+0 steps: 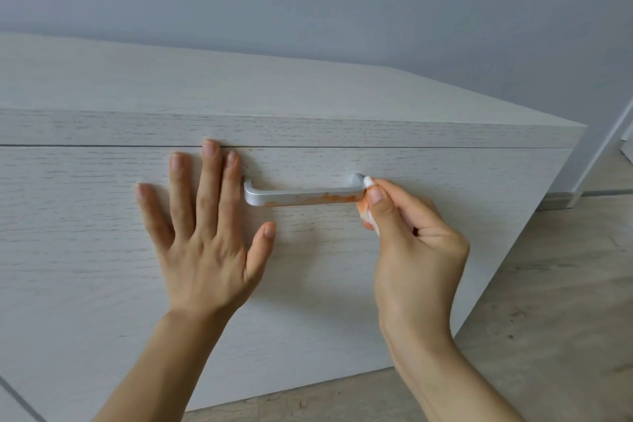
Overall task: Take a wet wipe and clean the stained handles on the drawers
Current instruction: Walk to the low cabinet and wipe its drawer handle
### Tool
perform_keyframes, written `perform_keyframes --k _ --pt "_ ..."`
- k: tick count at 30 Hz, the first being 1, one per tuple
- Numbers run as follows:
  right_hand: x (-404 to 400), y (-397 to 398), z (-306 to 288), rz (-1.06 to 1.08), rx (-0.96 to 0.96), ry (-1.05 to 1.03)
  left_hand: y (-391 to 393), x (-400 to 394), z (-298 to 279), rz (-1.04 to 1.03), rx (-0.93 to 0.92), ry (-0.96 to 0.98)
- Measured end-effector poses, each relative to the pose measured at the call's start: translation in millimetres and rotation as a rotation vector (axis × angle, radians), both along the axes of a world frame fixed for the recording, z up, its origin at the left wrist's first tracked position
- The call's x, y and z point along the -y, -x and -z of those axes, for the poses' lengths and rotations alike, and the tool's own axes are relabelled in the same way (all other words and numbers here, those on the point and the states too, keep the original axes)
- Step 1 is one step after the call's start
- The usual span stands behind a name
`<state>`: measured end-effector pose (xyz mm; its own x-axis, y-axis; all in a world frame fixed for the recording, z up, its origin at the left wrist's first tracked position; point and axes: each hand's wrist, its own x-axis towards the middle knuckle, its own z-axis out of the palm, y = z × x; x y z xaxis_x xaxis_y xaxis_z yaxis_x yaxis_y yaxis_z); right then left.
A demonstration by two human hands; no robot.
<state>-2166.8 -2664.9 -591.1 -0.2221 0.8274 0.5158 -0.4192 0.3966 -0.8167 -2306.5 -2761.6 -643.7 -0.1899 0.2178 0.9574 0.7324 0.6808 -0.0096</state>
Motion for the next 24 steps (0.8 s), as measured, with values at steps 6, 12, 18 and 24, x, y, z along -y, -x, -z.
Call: perform_keyframes --k 6,12,18,24 --pt "0 -9 2 -0.025 -0.002 -0.091 -1 0 -1 -0.003 -0.001 -0.003" --pt "9 2 9 0.104 -0.066 -0.230 -4 2 -4 0.001 0.013 0.015" --pt "6 3 10 0.124 -0.093 -0.279 -6 3 -6 0.021 0.029 0.010" --pt "3 0 11 0.116 -0.060 -0.308 -5 1 -5 0.016 0.020 -0.006"
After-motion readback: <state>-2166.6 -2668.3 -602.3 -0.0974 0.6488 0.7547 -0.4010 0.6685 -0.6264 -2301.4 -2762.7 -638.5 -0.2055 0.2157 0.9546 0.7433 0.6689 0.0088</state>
